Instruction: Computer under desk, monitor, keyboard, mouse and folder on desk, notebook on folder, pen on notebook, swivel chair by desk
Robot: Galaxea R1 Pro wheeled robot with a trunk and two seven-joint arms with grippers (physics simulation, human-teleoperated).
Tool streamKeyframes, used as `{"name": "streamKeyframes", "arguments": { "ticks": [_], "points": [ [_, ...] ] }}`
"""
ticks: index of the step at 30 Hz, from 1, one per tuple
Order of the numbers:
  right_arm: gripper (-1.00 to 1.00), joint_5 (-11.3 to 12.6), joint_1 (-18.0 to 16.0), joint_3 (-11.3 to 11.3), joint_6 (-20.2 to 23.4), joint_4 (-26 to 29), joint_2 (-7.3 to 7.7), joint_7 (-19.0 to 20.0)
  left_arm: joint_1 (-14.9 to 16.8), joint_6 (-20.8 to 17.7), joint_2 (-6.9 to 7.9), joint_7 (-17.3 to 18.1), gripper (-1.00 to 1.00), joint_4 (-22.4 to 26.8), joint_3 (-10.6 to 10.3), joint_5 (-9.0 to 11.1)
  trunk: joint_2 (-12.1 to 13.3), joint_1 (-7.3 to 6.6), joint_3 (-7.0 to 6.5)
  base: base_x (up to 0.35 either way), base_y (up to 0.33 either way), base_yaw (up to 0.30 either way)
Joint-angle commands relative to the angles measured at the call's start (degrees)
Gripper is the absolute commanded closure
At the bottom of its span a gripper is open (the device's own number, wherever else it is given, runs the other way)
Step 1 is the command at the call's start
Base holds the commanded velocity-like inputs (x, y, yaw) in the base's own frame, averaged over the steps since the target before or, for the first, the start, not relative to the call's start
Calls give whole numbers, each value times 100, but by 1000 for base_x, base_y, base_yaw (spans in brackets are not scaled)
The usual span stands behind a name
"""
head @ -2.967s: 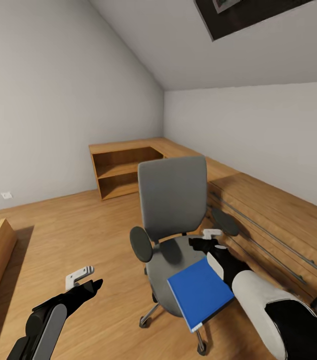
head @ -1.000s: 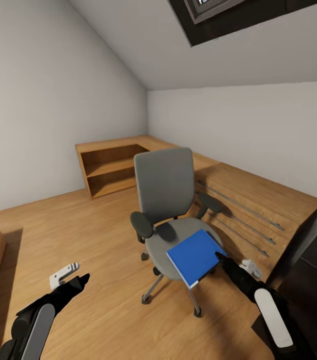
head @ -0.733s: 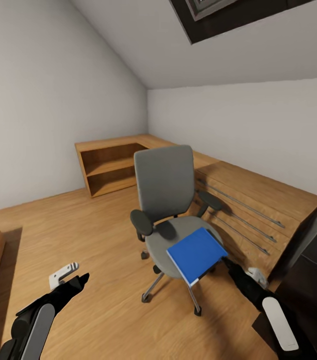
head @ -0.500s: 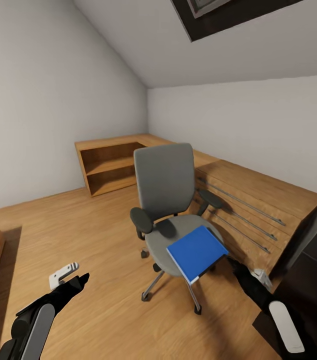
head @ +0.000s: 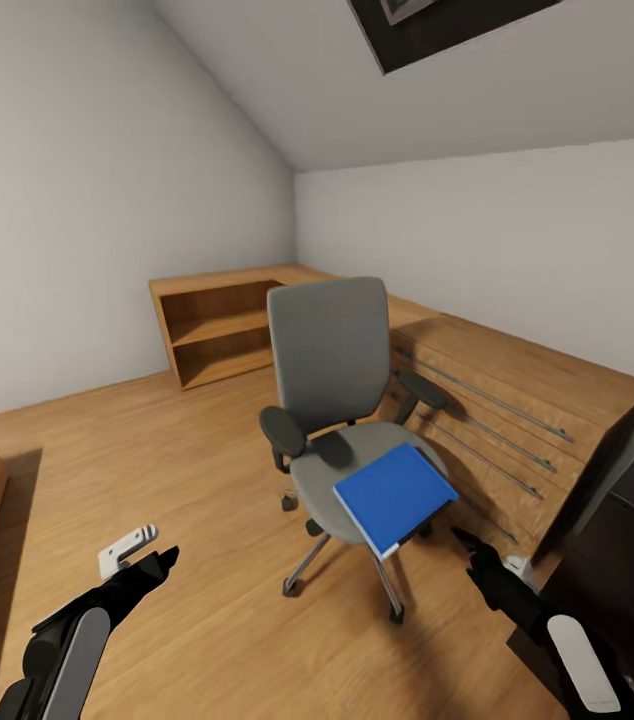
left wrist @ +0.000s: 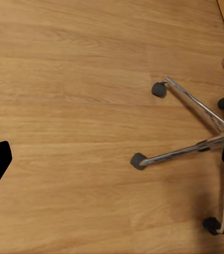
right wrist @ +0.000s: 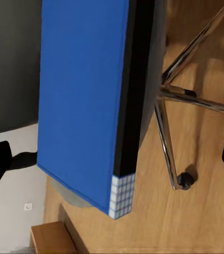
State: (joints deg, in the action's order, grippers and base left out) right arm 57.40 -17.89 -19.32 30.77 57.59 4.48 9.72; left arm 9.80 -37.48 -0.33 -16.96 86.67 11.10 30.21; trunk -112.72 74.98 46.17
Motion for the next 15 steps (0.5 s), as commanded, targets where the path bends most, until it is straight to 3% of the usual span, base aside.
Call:
{"name": "streamKeyframes", "arguments": {
  "ticks": [1, 7, 15],
  "points": [
    [-100, 27, -4, -12, 78, -4, -3, 34, 4, -22, -7, -45, -100, 8, 6, 60, -44, 22, 24, 0, 0, 0],
    [-100, 145, -4, 19, 213, -23, -11, 283, 4, -22, -50, -45, -100, 1, 6, 51, -285, 154, 132, 0, 0, 0],
    [-100, 150, -4, 30, 198, -20, -25, 329, 4, -22, -79, -45, -100, 0, 5, 39, -606, 329, 275, 0, 0, 0]
  ]
}}
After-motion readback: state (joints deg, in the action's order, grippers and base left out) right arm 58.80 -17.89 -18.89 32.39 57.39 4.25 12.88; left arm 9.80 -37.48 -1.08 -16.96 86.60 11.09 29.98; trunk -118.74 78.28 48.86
